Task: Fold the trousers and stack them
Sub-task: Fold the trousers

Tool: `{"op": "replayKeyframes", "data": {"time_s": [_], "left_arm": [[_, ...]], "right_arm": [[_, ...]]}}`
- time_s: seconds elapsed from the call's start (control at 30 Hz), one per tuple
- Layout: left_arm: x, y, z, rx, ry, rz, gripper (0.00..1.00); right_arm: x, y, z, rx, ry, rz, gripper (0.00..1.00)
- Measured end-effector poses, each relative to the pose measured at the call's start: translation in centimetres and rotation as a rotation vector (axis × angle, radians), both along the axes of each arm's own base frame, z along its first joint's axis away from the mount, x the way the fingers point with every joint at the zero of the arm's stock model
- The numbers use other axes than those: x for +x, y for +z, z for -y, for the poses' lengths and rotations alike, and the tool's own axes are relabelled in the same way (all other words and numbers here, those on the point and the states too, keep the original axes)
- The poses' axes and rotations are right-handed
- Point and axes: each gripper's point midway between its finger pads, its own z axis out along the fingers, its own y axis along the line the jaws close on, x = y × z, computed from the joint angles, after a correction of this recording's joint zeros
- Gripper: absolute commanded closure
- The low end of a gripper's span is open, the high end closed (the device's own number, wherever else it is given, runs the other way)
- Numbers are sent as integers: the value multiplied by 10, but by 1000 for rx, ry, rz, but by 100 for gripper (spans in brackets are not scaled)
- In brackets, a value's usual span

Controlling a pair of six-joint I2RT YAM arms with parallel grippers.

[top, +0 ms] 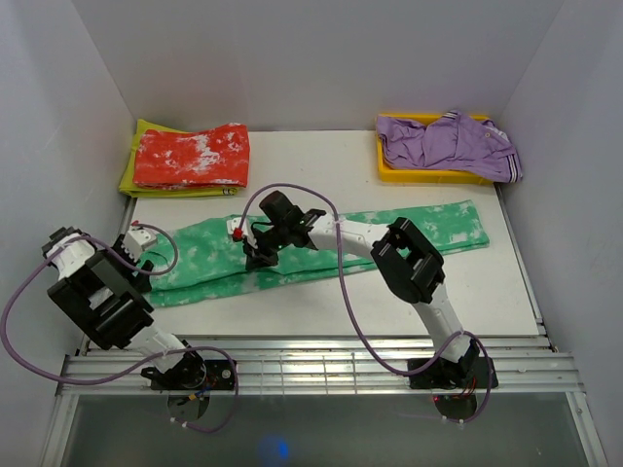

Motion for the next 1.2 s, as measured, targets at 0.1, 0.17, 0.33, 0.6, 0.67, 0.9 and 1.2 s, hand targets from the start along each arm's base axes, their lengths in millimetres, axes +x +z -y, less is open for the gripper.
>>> {"op": "replayKeyframes", "data": {"time_s": [0.1,0.17,0.33,0.6,0.67,0.9,1.2], "left_arm": [[1,-3,-19,48,-19,-11,18],[4,-5,-30,84,-37,-12,19],[4,-11,-41,146,-99,-22,21],[6,-21,-49,181,-162,-22,20],[4,-22,-47,175,-178,-26,19],[3,-13,-43,155,-234,-24,19],[-3,-16,-37,134,-265,-33,25]], "right_arm": [[-1,-4,0,-12,3,-13,92],[-1,-6,0,-20,5,-21,92],[0,-8,-2,-31,7,-31,92],[2,3,-6,-25,12,-27,92],[3,6,-6,-26,13,-27,92],[7,-2,-7,-45,9,-39,92],[7,-11,-6,-59,8,-53,92]]}}
